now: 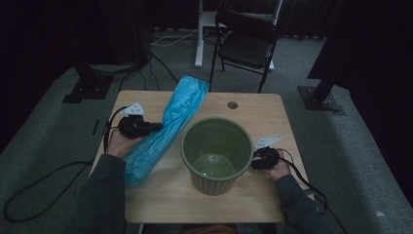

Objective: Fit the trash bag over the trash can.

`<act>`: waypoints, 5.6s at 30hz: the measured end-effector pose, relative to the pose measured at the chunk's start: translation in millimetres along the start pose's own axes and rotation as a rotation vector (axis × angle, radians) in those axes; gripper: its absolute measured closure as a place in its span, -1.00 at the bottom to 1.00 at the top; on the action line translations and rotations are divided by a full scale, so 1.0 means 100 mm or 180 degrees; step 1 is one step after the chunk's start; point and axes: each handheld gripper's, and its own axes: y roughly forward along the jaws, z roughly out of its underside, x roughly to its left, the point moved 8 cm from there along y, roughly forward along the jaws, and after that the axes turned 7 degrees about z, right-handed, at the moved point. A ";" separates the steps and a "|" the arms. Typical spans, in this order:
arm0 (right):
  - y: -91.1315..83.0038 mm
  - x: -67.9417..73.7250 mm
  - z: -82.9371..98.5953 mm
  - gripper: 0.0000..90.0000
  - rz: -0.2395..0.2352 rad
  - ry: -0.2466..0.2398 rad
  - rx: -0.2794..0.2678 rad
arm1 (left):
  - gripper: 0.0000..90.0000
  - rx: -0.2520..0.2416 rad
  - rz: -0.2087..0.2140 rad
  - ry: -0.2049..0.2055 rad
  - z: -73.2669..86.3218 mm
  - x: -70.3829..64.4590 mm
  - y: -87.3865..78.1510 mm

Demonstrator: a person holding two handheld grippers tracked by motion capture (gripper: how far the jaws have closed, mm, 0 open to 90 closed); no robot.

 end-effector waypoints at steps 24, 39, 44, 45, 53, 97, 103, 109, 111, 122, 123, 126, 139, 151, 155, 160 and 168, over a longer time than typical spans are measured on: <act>0.02 -0.02 0.00 0.34 -0.0003 0.0005 0.0001 | 0.99 -0.0170 0.0304 0.0317 -0.19 -0.27 -0.46; 0.03 -0.02 0.01 0.33 0.0001 0.0014 0.0026 | 0.99 -0.0162 0.0573 0.0545 -0.31 -0.49 -0.58; 0.03 -0.03 0.01 0.33 -0.0004 0.0024 0.0029 | 0.99 -0.0192 0.0723 0.0669 -0.37 -0.62 -0.63; 0.03 -0.03 0.01 0.33 -0.0004 0.0024 0.0029 | 0.99 -0.0190 0.0730 0.0671 -0.37 -0.64 -0.63; 0.04 -0.03 0.01 0.33 -0.0011 0.0037 0.0031 | 0.98 0.0055 0.0912 0.0727 -0.27 -0.73 -0.51; -0.03 -0.07 -0.04 0.33 0.0037 0.0028 -0.0054 | 0.91 0.0329 0.1366 0.0880 -0.22 -1.00 -0.43; -0.03 -0.06 -0.04 0.33 0.0040 0.0024 -0.0056 | 0.89 0.0336 0.1319 0.0895 -0.25 -1.02 -0.37; -0.03 -0.06 -0.05 0.33 0.0044 0.0021 -0.0066 | 0.74 0.0357 0.1452 0.1037 -0.30 -1.23 -0.20; -0.04 -0.06 -0.05 0.33 0.0049 0.0019 -0.0073 | 0.72 0.0433 0.1397 0.1103 -0.31 -1.28 -0.12; -0.10 -0.07 -0.09 0.34 0.0071 0.0017 -0.0168 | 0.63 0.0243 0.1288 0.1102 -0.51 -1.28 0.02; -0.10 -0.07 -0.09 0.34 0.0070 0.0021 -0.0168 | 0.58 0.0225 0.1248 0.1081 -0.51 -1.26 0.01; -0.10 -0.07 -0.09 0.34 0.0069 0.0018 -0.0172 | 0.49 0.0234 0.1097 0.1029 -0.49 -1.17 -0.02; -0.09 -0.06 -0.09 0.34 0.0065 0.0016 -0.0159 | 0.28 0.0191 0.1042 0.0714 -0.14 -0.92 -0.19; -0.10 -0.06 -0.09 0.34 0.0062 0.0012 -0.0160 | 0.19 0.0272 0.1119 0.0530 0.05 -0.83 -0.08; -0.10 -0.06 -0.09 0.34 0.0063 0.0014 -0.0160 | 0.37 0.0330 0.1126 0.0550 0.07 -0.84 -0.04; -0.10 -0.07 -0.09 0.34 0.0067 0.0010 -0.0161 | 0.77 0.0321 0.1105 0.0585 0.02 -0.86 -0.04; -0.11 -0.08 -0.10 0.34 0.0081 0.0015 -0.0185 | 0.99 0.0268 0.1066 0.0620 -0.16 -0.88 -0.06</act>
